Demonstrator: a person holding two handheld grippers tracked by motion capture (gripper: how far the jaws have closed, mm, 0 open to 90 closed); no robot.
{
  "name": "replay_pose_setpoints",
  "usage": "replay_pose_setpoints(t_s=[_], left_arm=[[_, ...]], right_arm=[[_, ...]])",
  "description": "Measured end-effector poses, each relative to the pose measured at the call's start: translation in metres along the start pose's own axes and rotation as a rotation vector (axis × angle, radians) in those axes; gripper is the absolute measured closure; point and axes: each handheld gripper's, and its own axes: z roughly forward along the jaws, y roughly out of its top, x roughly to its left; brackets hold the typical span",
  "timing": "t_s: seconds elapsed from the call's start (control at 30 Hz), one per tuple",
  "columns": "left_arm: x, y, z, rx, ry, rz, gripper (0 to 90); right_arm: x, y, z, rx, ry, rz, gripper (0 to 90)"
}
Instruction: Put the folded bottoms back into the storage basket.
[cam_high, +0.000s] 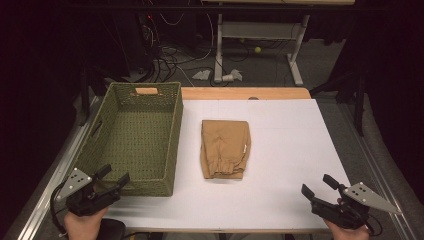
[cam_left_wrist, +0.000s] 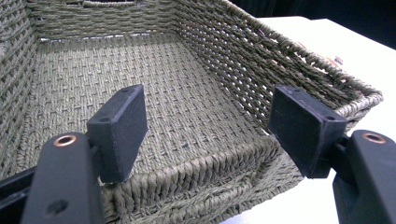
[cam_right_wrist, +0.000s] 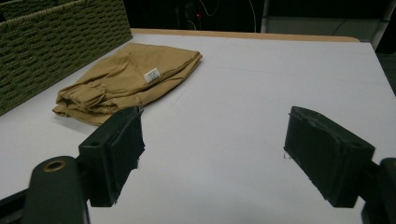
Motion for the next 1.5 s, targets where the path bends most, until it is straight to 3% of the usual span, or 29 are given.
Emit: replay_pose_setpoints(t_s=[0.4,0.97,1.5], left_arm=[[-0.001,0.0,0.0,-0.001,-0.014,0.003,26.9],[-0.01,0.004,0.004,-0.011,0.004,0.02,26.9],[-0.02,0.009,0.012,-0.015,-0.021,0.049,27.0]], right_arm=[[0.001,0.001,0.002,0.017,0.001,0.0,22.6],[0.002,0.001,0.005,0.042,0.019,-0.006,23.3],[0.003,0.001,0.005,0.037,0.02,-0.007,23.4]])
